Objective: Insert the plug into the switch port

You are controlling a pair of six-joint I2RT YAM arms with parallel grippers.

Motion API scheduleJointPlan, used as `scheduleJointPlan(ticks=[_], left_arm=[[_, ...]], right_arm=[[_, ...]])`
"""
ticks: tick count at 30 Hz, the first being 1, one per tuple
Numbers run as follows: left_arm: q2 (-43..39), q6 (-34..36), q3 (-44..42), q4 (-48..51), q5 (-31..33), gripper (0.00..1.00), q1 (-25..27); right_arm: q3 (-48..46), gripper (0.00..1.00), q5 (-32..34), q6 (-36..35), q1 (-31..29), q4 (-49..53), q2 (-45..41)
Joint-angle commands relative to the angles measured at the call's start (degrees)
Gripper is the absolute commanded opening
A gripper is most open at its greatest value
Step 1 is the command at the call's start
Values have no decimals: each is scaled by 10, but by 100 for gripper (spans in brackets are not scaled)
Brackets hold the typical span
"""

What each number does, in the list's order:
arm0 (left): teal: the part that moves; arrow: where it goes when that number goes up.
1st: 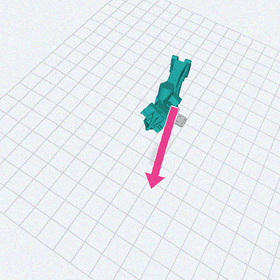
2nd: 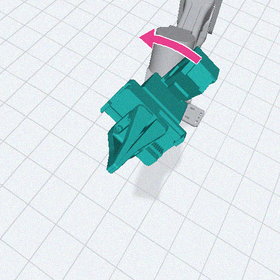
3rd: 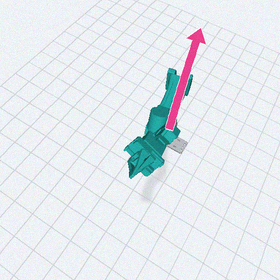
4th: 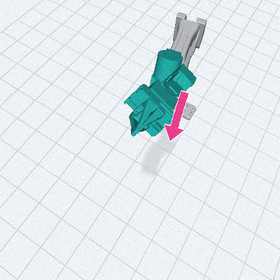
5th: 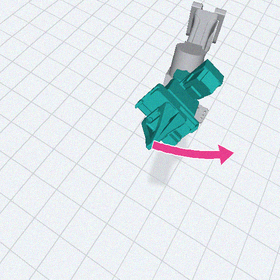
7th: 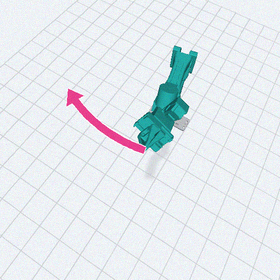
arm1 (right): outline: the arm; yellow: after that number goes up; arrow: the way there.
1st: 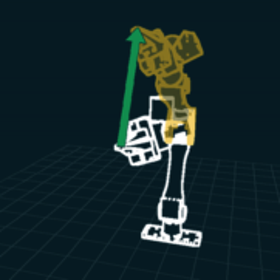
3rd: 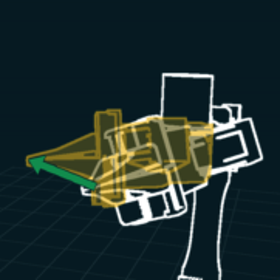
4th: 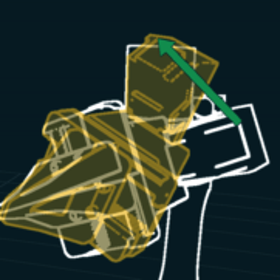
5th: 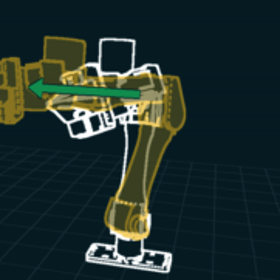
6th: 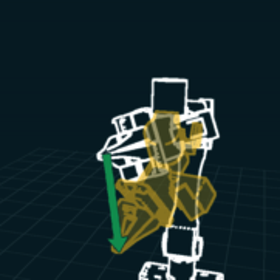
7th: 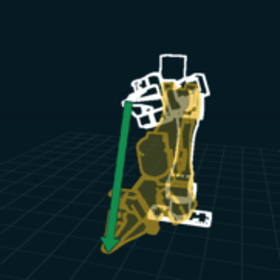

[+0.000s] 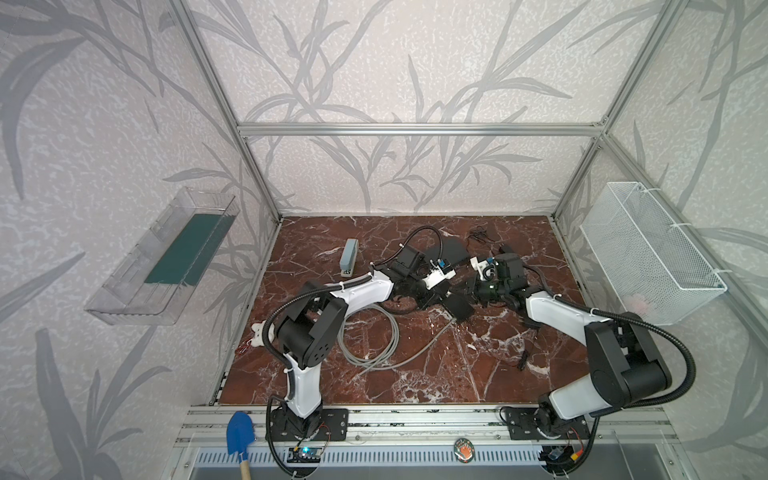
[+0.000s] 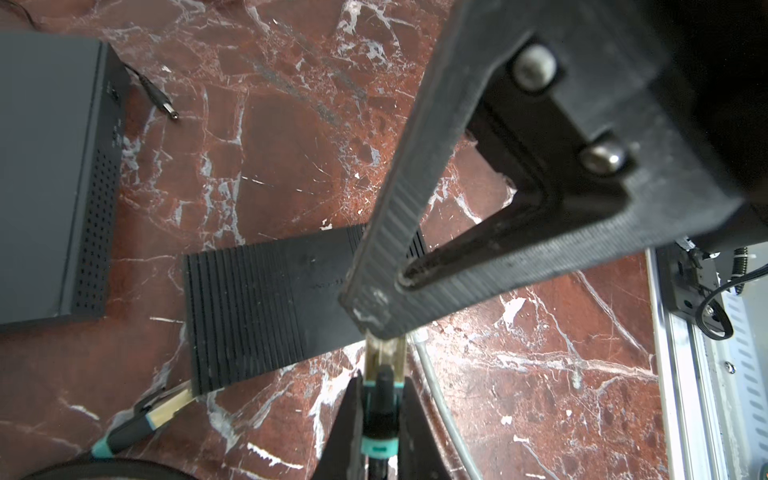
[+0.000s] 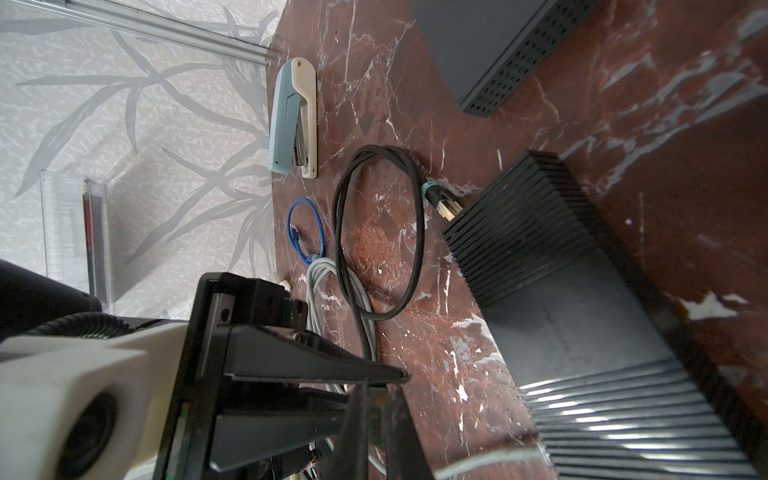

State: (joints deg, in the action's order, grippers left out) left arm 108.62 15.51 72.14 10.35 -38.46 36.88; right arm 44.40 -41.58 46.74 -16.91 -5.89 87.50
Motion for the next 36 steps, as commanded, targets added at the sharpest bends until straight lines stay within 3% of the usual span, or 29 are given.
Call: scheduleJointPlan(ticks=[1, 4, 7, 10, 13, 24, 36], left_arm=[[-13, 27, 9, 51, 34, 5, 2], [-13, 42, 11, 90, 63, 5, 12], [-7, 51, 18, 133, 83, 5, 24], [2, 47, 16, 157, 99, 5, 32], [14, 35, 16, 168, 116, 5, 36], [88, 13, 81, 201, 237, 2, 78], [128, -10, 131, 216, 287, 2, 88]], right_arm=[[25, 11, 1, -55, 6, 61, 6], [52, 23, 35, -126, 17, 125, 4], [85, 38, 111, -192, 18, 202, 8], [95, 45, 167, -232, 18, 224, 23], [94, 50, 173, -261, 17, 203, 45], [103, 54, 152, -303, 16, 177, 143], [66, 50, 136, -294, 1, 166, 155]])
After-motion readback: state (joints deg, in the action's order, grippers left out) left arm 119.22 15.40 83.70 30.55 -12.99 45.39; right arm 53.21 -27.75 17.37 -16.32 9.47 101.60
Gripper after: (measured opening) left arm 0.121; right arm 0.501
